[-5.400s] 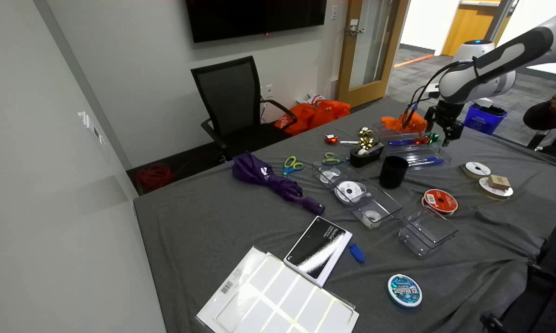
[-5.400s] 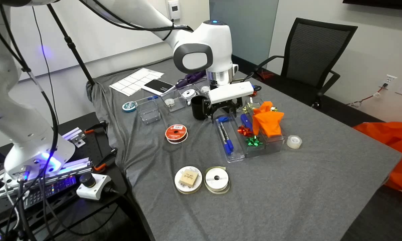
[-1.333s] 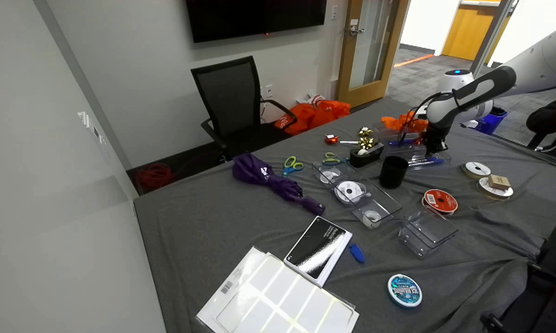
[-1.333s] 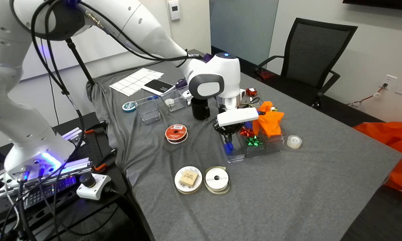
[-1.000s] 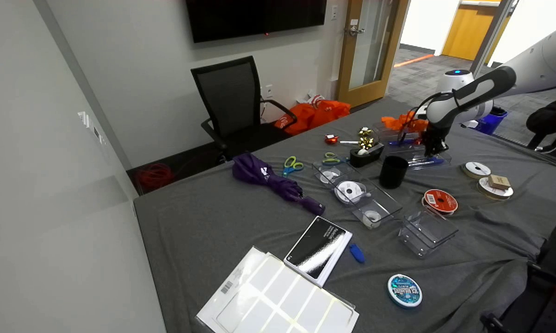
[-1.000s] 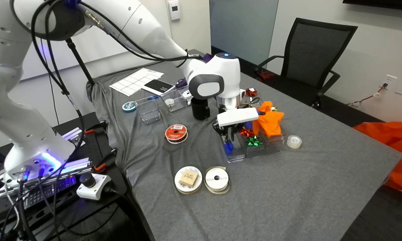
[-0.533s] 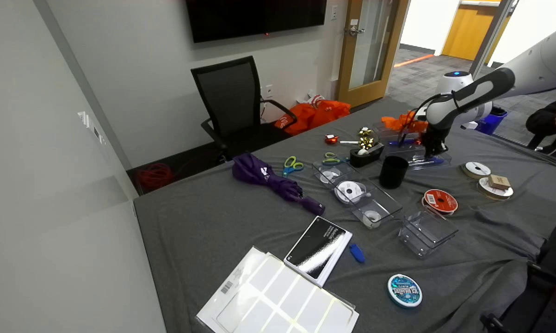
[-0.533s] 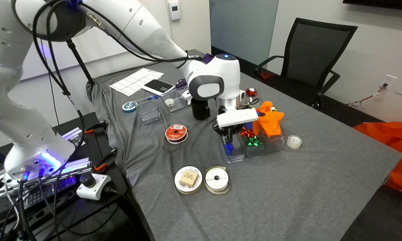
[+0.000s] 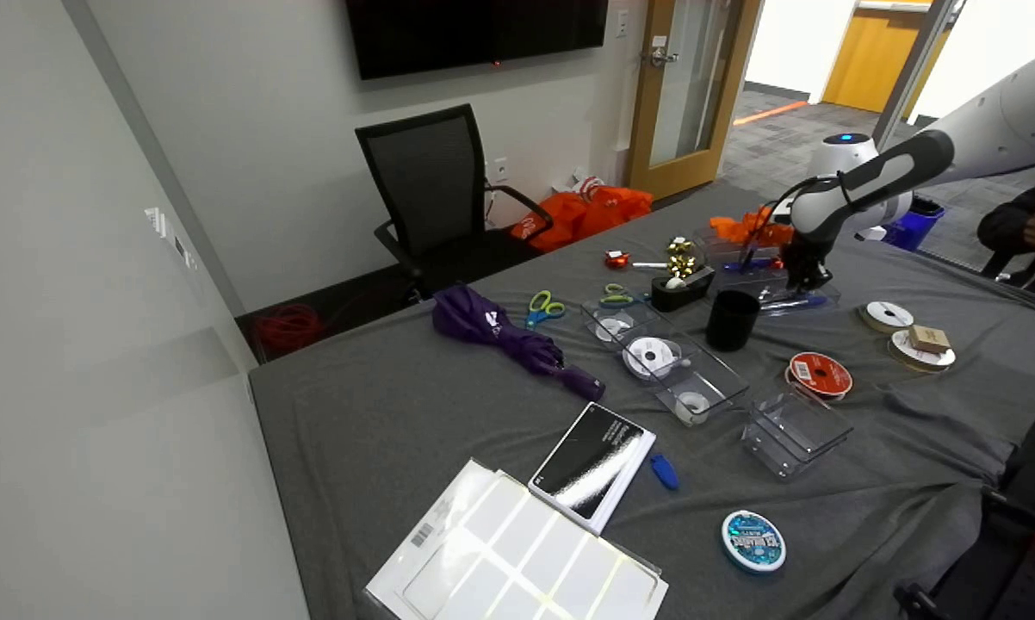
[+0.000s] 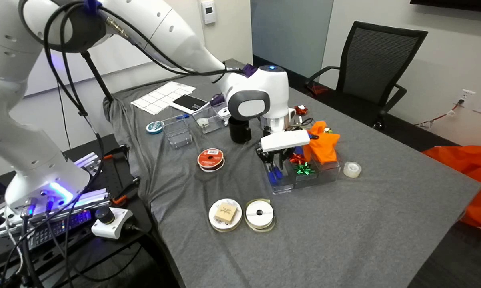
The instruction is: Put a marker in the other container
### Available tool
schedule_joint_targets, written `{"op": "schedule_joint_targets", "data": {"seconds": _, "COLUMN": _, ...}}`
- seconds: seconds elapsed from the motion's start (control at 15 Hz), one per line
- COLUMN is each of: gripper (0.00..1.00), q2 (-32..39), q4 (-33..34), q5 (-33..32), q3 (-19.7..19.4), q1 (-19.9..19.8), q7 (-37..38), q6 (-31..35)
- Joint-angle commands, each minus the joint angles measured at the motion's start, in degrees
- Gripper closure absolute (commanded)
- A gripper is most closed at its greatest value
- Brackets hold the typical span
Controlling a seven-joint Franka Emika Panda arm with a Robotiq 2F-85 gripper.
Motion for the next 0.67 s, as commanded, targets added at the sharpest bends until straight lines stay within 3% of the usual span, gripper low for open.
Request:
{"op": "schedule_joint_targets", "data": {"seconds": 0.0, "gripper": 0.64, "q2": 2.79, "q4": 2.74, "q5": -1.86, "q3": -0.48, "q1": 0.15, "q7": 2.33, "q6": 1.10}}
{"op": "schedule_joint_targets", "data": {"seconds": 0.07, "gripper": 0.77, "q2": 3.04, "q4": 3.11, "q5": -2.08, "q3": -0.49, "q1": 0.14, "q7": 2.62, "q6": 1.15}}
{"op": "schedule_joint_targets", "data": {"seconds": 0.27, "gripper": 0.97, "q2": 3.57, "q4": 3.88, "q5": -2.71, "q3": -0.46, "q1": 0.06, "q7": 3.36, "q6": 1.32}}
{"op": "schedule_joint_targets", "data": {"seconds": 0.6, "gripper": 1.00, "q2": 4.05, "q4": 4.75, "q5": -3.38, "q3": -0.45, "q1": 0.01, "q7": 4.11, "q6": 1.75}}
